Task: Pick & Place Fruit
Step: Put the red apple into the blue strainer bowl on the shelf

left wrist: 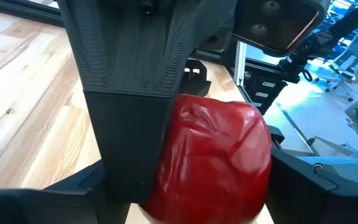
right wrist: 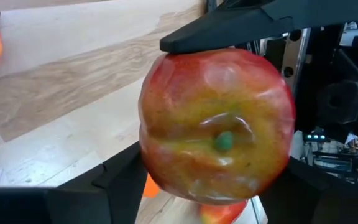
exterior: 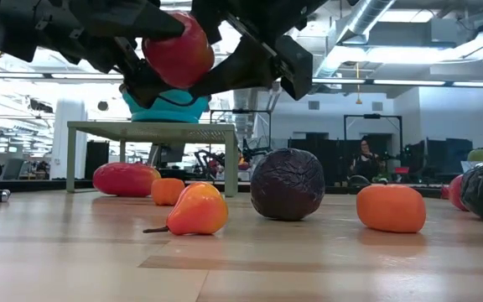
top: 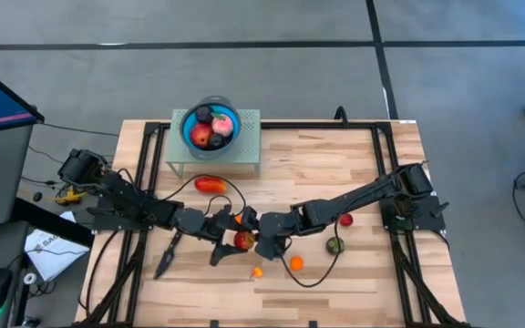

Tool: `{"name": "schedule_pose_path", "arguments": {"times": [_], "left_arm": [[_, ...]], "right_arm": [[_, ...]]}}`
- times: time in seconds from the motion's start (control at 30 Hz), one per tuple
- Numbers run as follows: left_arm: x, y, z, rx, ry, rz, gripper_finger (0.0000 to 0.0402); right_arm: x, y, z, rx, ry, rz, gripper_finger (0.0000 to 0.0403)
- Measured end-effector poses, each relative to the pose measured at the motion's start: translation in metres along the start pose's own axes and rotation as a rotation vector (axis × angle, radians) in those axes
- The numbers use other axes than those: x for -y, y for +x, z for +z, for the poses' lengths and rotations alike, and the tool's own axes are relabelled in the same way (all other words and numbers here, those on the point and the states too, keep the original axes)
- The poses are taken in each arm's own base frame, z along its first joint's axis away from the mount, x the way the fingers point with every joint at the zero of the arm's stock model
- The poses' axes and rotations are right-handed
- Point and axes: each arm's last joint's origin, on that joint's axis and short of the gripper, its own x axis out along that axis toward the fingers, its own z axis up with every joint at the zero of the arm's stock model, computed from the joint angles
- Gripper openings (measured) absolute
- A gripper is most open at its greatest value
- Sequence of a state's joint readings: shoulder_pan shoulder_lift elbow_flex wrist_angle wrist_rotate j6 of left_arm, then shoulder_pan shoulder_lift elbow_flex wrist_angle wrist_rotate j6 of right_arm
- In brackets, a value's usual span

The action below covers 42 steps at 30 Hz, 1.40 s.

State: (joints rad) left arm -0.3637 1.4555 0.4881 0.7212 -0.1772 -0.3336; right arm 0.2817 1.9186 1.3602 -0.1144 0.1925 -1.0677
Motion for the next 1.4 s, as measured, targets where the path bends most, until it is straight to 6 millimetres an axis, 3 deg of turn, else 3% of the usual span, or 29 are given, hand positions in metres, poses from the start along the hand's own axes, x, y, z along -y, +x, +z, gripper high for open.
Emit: {"name": "schedule_pose_path", "arguments": {"times": [0.23,0.4,0.57,0.7,0.9,1.03,1.13,1.27,1.4], "left_arm": [[-0.005,0.001,0.002,0.008,-0.020,0.016,0.0317],[-0.010,0.002,0.005,0.008,-0.020,-0.013,0.0357],[-0.016,-0.001,0.009,-0.009,0.027,0.008,0.0371],[-0.025,-0.016,0.023,-0.025,0.045,0.062,0.0369],[-0.021,-0.062,0.055,0.060,0.062,0.113,0.0359],[-0.006,-0.092,0.059,0.082,0.130,0.188,0.0350],[0.004,-0.107,0.054,0.075,0.162,0.264,0.0344],[0.013,-0.113,0.049,0.083,0.188,0.326,0.0340],[0.017,-0.109,0.044,0.074,0.192,0.356,0.0340]], "right_arm": [[-0.004,-0.001,0.004,-0.002,0.058,0.018,0.0221],[-0.009,-0.002,0.008,-0.011,0.133,0.024,0.0227],[-0.016,-0.002,0.003,-0.072,0.282,0.095,0.0226],[-0.022,-0.003,-0.008,-0.146,0.432,0.181,0.0224],[-0.013,-0.002,-0.033,-0.225,0.591,0.190,0.0228],[0.013,-0.010,-0.059,-0.222,0.679,0.093,0.0227],[0.046,-0.028,-0.084,-0.186,0.752,-0.054,0.0228],[0.101,-0.062,-0.115,-0.180,0.834,-0.339,0.0230],[0.154,-0.081,-0.145,-0.154,0.867,-0.481,0.0230]]}}
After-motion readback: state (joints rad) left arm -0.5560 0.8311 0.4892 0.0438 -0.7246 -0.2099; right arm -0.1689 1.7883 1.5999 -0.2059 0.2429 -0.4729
